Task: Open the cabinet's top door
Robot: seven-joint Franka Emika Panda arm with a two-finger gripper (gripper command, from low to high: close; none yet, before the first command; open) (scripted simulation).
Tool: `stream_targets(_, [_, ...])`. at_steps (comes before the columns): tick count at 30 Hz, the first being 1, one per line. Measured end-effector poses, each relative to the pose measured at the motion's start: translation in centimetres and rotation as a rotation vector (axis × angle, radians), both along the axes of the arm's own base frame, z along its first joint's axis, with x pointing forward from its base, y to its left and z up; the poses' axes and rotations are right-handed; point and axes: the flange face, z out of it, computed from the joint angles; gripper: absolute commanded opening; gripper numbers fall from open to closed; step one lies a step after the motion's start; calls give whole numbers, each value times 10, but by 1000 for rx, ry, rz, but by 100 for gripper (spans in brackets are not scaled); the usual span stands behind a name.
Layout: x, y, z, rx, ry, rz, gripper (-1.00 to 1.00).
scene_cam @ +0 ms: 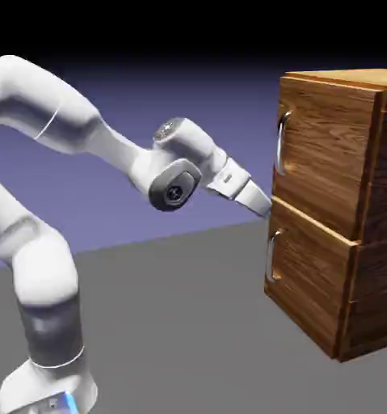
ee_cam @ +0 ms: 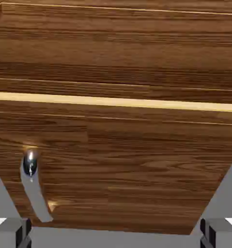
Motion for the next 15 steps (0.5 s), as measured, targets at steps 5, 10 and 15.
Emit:
stream_targets(5, [-1, -10, 29, 18, -65, -34, 0])
stream_targets(10, [-5, -15, 55, 35, -131, -59, 0])
stream_targets(15, [-9, -16, 76, 48, -198, -77, 0])
